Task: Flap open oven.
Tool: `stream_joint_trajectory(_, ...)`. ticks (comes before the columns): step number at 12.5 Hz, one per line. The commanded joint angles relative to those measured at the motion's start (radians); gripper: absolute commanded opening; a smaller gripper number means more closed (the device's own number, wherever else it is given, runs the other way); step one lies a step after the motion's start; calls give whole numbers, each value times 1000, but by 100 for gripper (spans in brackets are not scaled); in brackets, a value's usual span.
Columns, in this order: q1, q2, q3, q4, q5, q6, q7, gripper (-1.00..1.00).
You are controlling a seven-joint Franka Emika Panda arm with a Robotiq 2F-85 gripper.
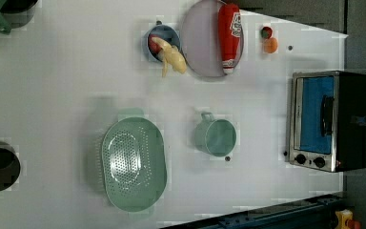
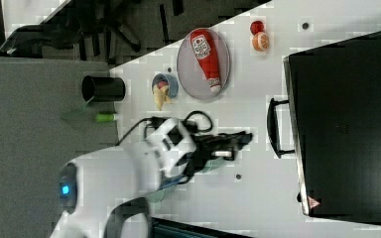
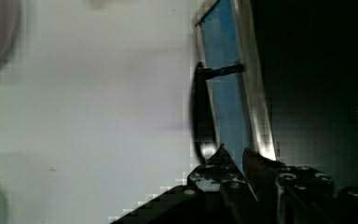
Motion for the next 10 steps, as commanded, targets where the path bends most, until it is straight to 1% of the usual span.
stream_joint_trajectory(1, -9, 50, 1, -39, -36, 106, -100, -65)
stream_joint_trajectory(6, -16, 147, -14, -104, -37, 292, -100, -65)
stream_joint_trajectory(10, -9, 182, -3, -118, -37, 317, -94, -65)
